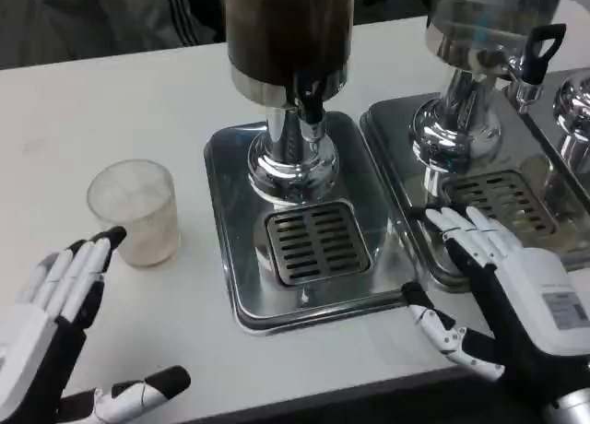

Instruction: Grasp the cup under the faucet to collect the drink, then remove the cup.

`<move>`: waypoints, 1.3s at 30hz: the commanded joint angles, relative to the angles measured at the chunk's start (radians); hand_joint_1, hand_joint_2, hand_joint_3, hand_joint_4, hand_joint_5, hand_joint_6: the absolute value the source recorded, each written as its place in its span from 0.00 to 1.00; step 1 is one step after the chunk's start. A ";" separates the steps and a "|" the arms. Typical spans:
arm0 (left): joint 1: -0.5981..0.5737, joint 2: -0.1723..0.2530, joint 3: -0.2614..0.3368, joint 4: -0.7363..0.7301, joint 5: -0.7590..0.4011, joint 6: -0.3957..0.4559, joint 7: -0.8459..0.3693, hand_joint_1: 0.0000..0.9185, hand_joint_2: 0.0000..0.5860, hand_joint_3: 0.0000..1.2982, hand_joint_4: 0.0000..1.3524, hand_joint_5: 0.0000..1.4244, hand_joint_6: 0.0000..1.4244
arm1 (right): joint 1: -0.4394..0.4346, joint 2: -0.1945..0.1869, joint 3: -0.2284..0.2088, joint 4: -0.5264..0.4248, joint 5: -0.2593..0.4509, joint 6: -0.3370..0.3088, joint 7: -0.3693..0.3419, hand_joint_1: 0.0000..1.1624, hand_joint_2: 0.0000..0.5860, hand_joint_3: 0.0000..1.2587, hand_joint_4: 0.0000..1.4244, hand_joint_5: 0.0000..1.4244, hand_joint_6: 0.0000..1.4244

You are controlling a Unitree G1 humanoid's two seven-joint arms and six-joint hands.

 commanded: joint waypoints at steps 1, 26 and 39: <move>-0.097 -0.003 0.012 0.114 -0.021 -0.051 0.070 0.00 0.02 0.00 0.00 0.00 0.00 | 0.004 0.020 0.005 -0.021 -0.007 0.011 -0.010 0.28 0.73 0.13 0.10 0.06 0.07; -0.730 0.061 -0.143 0.899 -0.047 -0.071 0.176 0.13 0.00 0.00 0.00 0.03 0.07 | -0.024 0.099 0.038 -0.021 -0.055 0.043 -0.071 0.29 0.73 0.20 0.20 0.10 0.09; -0.883 0.053 -0.285 1.114 -0.024 -0.074 0.220 0.13 0.00 0.00 0.00 0.11 0.14 | -0.039 0.107 0.061 -0.026 -0.062 0.042 -0.090 0.32 0.73 0.22 0.21 0.11 0.09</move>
